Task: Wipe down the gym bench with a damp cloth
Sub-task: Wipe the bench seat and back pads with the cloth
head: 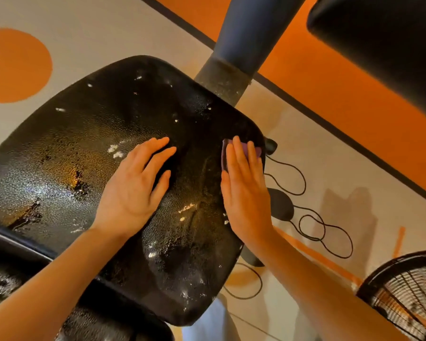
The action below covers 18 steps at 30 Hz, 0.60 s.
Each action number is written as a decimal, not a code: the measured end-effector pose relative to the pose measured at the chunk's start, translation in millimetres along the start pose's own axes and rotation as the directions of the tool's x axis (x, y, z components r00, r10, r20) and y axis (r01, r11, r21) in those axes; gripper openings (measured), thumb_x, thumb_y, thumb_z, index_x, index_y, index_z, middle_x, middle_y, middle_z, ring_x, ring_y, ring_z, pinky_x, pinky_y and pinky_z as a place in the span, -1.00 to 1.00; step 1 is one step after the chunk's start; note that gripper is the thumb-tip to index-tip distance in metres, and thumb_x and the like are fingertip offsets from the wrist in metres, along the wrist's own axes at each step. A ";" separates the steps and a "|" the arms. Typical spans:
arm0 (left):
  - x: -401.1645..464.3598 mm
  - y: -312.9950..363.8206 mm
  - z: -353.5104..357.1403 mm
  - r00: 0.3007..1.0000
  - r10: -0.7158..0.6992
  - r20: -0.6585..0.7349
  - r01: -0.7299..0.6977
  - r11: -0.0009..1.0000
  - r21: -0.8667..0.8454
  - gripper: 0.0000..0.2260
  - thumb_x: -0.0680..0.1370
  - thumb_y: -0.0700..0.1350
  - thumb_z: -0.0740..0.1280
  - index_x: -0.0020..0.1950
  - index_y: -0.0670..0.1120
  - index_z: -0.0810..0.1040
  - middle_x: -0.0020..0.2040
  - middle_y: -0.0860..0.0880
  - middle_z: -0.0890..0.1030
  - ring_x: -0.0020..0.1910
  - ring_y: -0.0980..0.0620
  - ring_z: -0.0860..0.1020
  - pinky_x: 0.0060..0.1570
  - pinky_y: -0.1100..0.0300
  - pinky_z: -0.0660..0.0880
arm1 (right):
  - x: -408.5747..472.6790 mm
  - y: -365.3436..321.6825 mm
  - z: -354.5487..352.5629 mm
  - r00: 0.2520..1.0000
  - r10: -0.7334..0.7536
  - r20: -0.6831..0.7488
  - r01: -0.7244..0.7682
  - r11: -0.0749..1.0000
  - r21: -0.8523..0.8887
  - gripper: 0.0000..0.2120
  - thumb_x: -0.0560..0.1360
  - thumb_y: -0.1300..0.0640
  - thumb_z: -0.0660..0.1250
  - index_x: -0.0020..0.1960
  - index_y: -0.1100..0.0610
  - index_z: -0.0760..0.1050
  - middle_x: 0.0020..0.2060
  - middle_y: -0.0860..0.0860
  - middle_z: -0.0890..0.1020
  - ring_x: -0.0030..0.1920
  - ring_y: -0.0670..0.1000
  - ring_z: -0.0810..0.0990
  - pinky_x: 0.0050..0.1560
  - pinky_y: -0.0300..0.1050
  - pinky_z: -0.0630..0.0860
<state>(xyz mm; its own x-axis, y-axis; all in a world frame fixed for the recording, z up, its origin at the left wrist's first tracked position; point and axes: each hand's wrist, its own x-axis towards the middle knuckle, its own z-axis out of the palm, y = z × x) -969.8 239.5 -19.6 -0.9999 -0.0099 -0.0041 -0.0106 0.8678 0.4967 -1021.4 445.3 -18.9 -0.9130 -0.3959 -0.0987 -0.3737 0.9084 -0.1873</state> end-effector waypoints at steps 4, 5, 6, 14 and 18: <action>-1.0 -1.6 1.1 1.000 -0.001 -0.007 0.001 1.000 -0.005 -0.60 0.63 -0.02 0.14 0.45 -0.11 0.39 0.45 -0.03 0.37 0.48 -0.03 0.30 0.48 0.13 0.21 | 75.9 7.4 -2.2 0.977 0.210 -0.019 -0.209 0.977 0.035 -0.50 0.65 0.07 -0.06 0.54 0.21 0.02 0.54 0.16 0.10 0.55 0.19 0.01 0.52 0.16 0.06; -0.6 -1.3 1.6 1.000 0.003 -0.010 -0.003 1.000 -0.004 -0.60 0.64 -0.03 0.14 0.45 -0.11 0.39 0.45 -0.03 0.37 0.47 -0.03 0.30 0.48 0.13 0.21 | 78.9 3.7 -0.2 0.968 0.249 -0.030 -0.247 0.968 0.052 -0.50 0.65 0.09 -0.06 0.54 0.21 0.01 0.54 0.17 0.10 0.55 0.19 0.01 0.52 0.17 0.05; -0.5 -0.9 1.9 1.000 0.006 -0.014 -0.006 1.000 -0.002 -0.60 0.64 -0.03 0.14 0.45 -0.12 0.39 0.45 -0.04 0.38 0.47 -0.03 0.31 0.48 0.14 0.20 | 67.6 -2.4 1.9 0.967 0.250 -0.057 -0.248 0.968 0.041 -0.50 0.64 0.10 -0.09 0.54 0.22 0.01 0.54 0.18 0.10 0.55 0.18 0.01 0.52 0.17 0.05; -2.1 -1.8 0.9 1.000 -0.006 -0.007 0.006 1.000 0.003 -0.59 0.64 0.00 0.12 0.46 -0.08 0.37 0.47 -0.01 0.36 0.50 0.00 0.27 0.49 0.21 0.13 | 57.9 -2.8 1.5 0.986 0.162 -0.043 -0.163 0.986 -0.032 -0.49 0.64 0.03 -0.09 0.54 0.21 0.04 0.54 0.17 0.12 0.55 0.15 0.05 0.54 0.11 0.03; -0.9 -0.8 0.4 1.000 -0.006 -0.009 0.006 1.000 -0.006 -0.59 0.64 0.00 0.12 0.46 -0.09 0.38 0.47 -0.02 0.36 0.49 -0.01 0.27 0.48 0.18 0.16 | 39.2 -25.4 4.0 0.976 0.211 -0.056 -0.209 0.977 0.033 -0.48 0.63 0.08 -0.05 0.55 0.22 0.00 0.54 0.17 0.08 0.56 0.13 -0.01 0.53 0.13 0.03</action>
<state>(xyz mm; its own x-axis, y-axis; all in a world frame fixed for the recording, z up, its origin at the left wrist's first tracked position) -968.9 238.9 -20.3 -0.9998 -0.0198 0.0009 -0.0166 0.8650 0.5015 -1047.0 406.2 -21.9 -0.9790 -0.1872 -0.0808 -0.1686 0.9662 -0.1950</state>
